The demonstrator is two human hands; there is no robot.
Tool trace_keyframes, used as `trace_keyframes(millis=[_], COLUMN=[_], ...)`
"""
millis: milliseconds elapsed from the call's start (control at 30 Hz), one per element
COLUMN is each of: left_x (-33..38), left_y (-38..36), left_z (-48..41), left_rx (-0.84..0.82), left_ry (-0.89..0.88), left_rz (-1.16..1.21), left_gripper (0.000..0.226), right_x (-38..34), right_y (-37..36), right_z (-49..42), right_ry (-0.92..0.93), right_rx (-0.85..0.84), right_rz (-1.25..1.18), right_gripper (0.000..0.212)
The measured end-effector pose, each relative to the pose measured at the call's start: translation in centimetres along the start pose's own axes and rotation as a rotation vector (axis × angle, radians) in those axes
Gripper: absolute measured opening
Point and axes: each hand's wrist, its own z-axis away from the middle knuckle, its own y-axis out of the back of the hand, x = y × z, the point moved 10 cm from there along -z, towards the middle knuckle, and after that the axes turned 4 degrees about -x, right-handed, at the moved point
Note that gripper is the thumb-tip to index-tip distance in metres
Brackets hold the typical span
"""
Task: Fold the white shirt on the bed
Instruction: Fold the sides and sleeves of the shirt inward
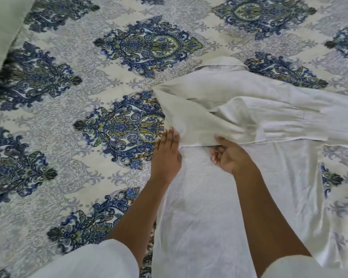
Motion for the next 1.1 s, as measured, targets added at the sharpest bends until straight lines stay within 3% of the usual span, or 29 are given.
trace_keyframes(millis=[100, 200, 267, 333, 433, 533, 600, 700, 833, 933, 1100], left_x=[-0.2, -0.9, -1.7, -2.2, -3.1, -5.0, -5.7, -6.8, -7.0, -6.7, -7.1], left_y=[1.8, 5.9, 9.0, 11.6, 12.8, 12.8, 12.7, 12.6, 11.3, 10.8, 10.9], left_z=[-0.1, -1.5, -3.5, -5.8, -10.0, -13.1, -13.9, -14.5, -15.8, -16.7, -17.2], left_rx=[0.041, 0.226, 0.371, 0.430, 0.264, 0.048, -0.067, -0.139, -0.184, -0.208, -0.278], left_ry=[-0.049, -0.063, -0.046, -0.046, -0.059, -0.007, 0.025, 0.053, 0.032, 0.043, 0.065], left_rz=[0.064, 0.118, 0.098, 0.038, -0.067, -0.002, 0.034, 0.096, 0.121, 0.128, 0.128], left_gripper=[0.063, 0.050, 0.034, 0.032, 0.034, 0.038, 0.049, 0.062, 0.048, 0.035, 0.029], right_x=[-1.2, -6.9, -10.6, -12.8, -13.4, -13.3, -14.8, -17.7, -15.1, -16.7, -22.1], right_y=[0.1, -2.4, -5.1, -7.6, -8.9, -9.0, -7.9, -5.2, -7.3, -7.0, -2.0], right_z=[1.0, 2.1, 2.7, 2.3, -0.3, -1.9, -1.6, -0.3, -2.8, -2.5, -0.3], right_ry=[0.038, 0.430, 0.701, 0.842, 0.841, 0.788, 0.796, 0.914, 0.795, 0.803, 0.828], right_rx=[0.138, 0.242, 0.292, 0.353, 0.366, 0.386, 0.445, 0.508, 0.185, 0.260, 0.454], right_rz=[0.452, 0.685, 0.811, 1.114, 1.543, 1.821, 1.750, 1.416, 1.649, 1.579, 1.467], right_gripper=[0.029, 0.031, 0.018, 0.018, 0.039, 0.032, 0.024, 0.020, 0.033, 0.020, 0.020])
